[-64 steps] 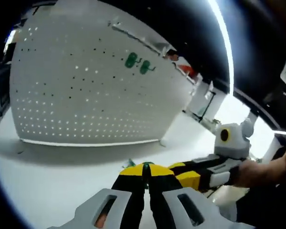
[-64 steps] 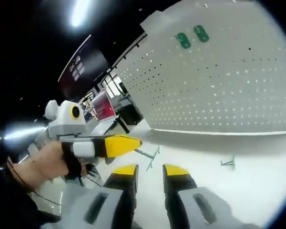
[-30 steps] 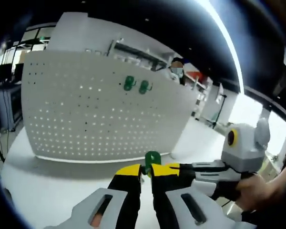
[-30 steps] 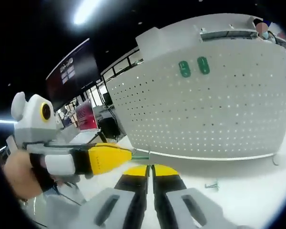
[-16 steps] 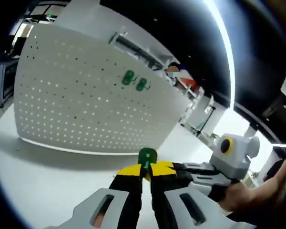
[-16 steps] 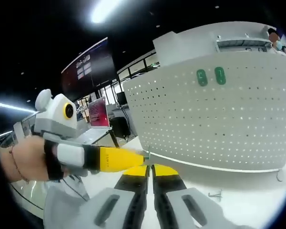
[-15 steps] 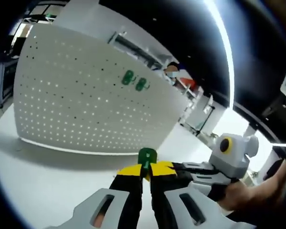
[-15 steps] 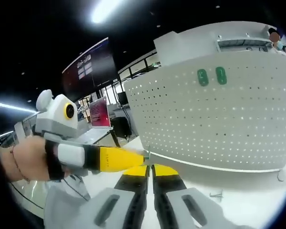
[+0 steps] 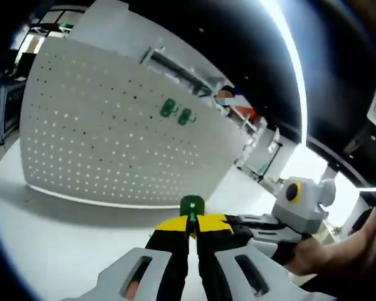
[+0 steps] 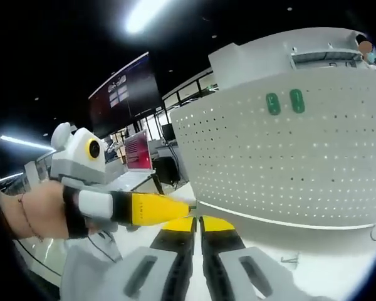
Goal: Insert the hook assembly into the mounting plate slot until the hook locks in place.
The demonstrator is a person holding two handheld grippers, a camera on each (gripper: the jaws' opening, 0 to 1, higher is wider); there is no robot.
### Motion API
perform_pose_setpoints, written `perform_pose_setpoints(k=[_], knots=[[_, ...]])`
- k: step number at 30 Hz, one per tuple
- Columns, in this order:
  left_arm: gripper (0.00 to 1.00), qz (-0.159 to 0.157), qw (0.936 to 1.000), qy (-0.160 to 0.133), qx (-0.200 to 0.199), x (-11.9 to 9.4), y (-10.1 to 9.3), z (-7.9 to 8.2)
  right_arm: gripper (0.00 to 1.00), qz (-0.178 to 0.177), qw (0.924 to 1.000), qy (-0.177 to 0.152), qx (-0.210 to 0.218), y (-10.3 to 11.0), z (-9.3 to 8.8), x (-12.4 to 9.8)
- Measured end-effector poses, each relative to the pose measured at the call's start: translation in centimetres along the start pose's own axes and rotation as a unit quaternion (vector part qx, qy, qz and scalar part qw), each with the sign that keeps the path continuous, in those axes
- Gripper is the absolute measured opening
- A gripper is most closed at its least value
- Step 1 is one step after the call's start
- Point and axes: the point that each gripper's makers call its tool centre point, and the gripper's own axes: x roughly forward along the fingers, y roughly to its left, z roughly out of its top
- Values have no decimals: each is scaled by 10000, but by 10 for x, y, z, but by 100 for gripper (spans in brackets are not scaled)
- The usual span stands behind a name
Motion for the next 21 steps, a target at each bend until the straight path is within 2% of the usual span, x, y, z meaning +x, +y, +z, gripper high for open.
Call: perform_pose_setpoints(k=[6,14,18,21], knots=[[2,53,10000,-79,15,-6,2,5,0,124,9999,-21,-47,6,4,5],[1,224,9995,-177,140,-24,12,9,3,322,9990,243,-189,24,-3,16],[1,432,9983,-232,316,-33,20,16,9,210,9989,343,-232,27,-6,14],[1,604,9965,-199,550,-38,27,21,12,-49,9982,449,-400,22,-11,4]])
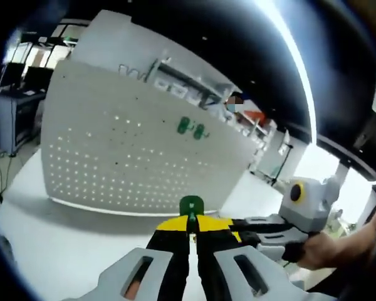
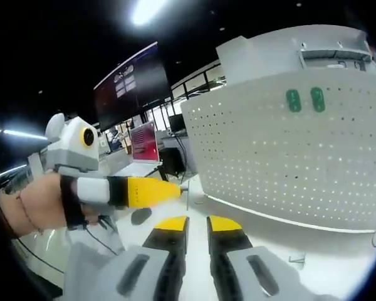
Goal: Insert the hook assembly into the mounting plate slot until the hook locks in place.
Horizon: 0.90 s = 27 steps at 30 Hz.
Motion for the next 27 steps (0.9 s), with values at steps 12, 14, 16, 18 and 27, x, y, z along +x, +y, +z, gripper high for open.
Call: perform_pose_setpoints(k=[12,14,16,18,27], knots=[[1,719,9925,-315,937,-1,28,52,24,-819,9965,148,-69,-30,-9,-37],[1,817,9907,-417,1007,4,30,62,24,-926,9954,183,-134,-35,-10,-47],[1,865,9894,-523,1043,8,29,70,24,-1092,9938,165,-133,-42,-11,-60],[1,1049,9841,-605,1301,14,29,79,24,-1195,9927,159,-90,-48,-13,-69],[1,1718,9639,-1063,1734,41,23,94,24,-1317,9910,219,-133,-68,-28,-102]])
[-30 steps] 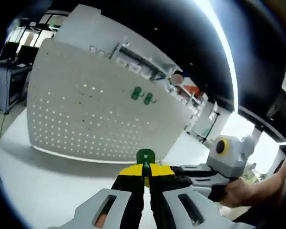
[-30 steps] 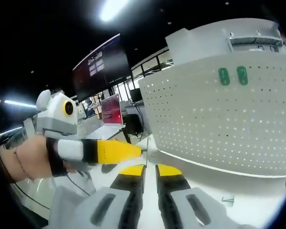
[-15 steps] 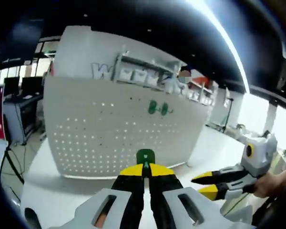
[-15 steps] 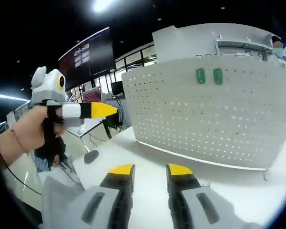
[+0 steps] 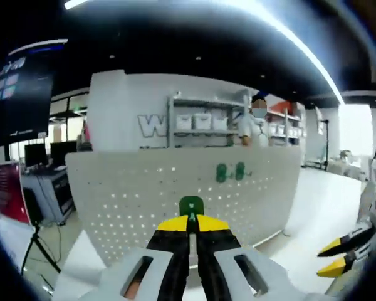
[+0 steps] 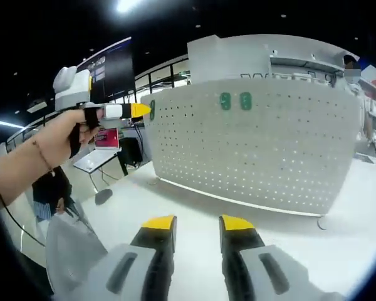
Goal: Insert the hook assembly into the mounting plate slot until the hook locks in place.
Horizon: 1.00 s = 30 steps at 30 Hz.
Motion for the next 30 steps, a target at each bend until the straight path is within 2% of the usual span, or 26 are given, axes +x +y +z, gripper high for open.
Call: perform_pose_setpoints(k=[4,8,12,19,23,30], knots=[[1,259,9992,-179,235,9,-4,3,24,-26,9999,-85,110,-7,-2,-12],[1,348,9988,-309,125,20,-13,5,24,-21,9999,-66,127,-12,-8,-17],[1,395,9978,-500,193,31,-19,13,24,-25,9997,-51,253,-18,-14,-20],[1,550,9934,-941,356,54,-17,35,24,20,9993,-50,357,-24,-14,-19],[1,580,9921,-1053,353,70,-17,37,24,15,9993,-69,361,-30,-13,-18],[1,591,9911,-1140,355,97,-24,31,24,-49,9990,-30,451,-45,-15,-14]])
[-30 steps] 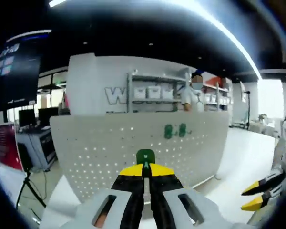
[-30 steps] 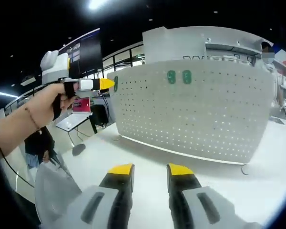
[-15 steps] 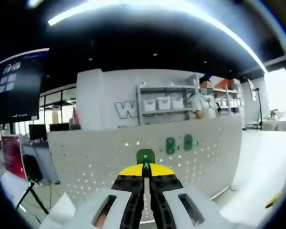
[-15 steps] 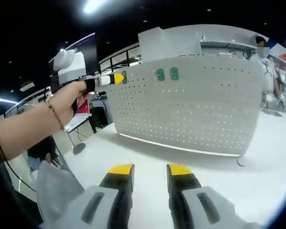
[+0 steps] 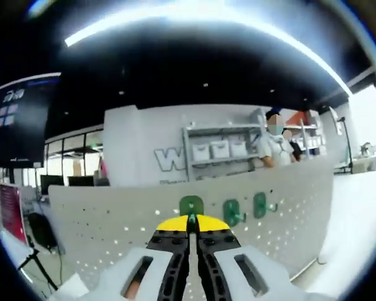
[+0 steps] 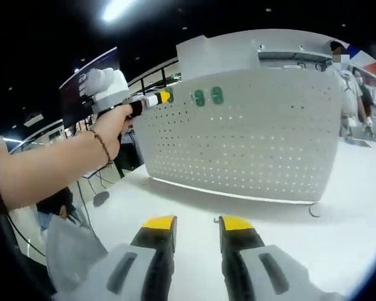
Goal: Insert the hook assembly into the mounting plate slot until the hook locks in place.
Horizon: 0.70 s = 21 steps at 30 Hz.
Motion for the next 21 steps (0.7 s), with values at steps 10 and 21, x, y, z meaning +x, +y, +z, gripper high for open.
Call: perform_pose_setpoints(k=[10,21], knots=[[1,169,9997,-200,16,17,-3,-2,24,-28,9999,105,75,-13,-5,6],[1,232,9992,-287,-167,29,-3,-14,24,-52,9996,222,146,-19,-10,8]])
